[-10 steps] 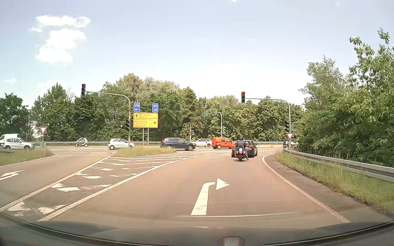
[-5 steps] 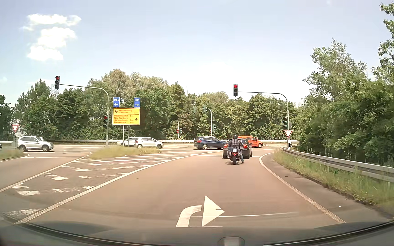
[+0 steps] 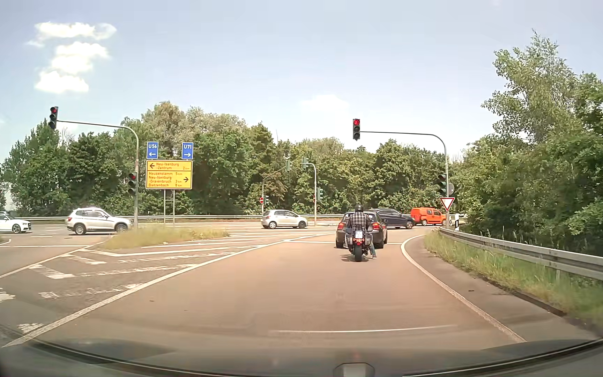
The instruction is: Follow the waypoints while adhering to traffic rules and regulations
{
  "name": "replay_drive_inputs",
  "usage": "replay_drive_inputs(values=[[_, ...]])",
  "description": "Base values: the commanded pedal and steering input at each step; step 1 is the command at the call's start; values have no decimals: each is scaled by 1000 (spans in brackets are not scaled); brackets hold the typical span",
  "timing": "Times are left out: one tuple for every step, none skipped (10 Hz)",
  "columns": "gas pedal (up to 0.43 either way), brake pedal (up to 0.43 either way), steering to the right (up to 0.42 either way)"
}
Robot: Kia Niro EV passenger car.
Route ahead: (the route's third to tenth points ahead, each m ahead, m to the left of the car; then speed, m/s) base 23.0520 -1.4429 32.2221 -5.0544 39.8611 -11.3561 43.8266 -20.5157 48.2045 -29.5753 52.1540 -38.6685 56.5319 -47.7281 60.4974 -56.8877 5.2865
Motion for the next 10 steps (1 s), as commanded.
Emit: replay_drive_inputs(values=[[0,256,20],[0,256,23],[0,262,26],[0,262,29],[0,262,30],[0,262,29],[0,268,29],[0,268,29],[0,268,31],[0,274,32]])
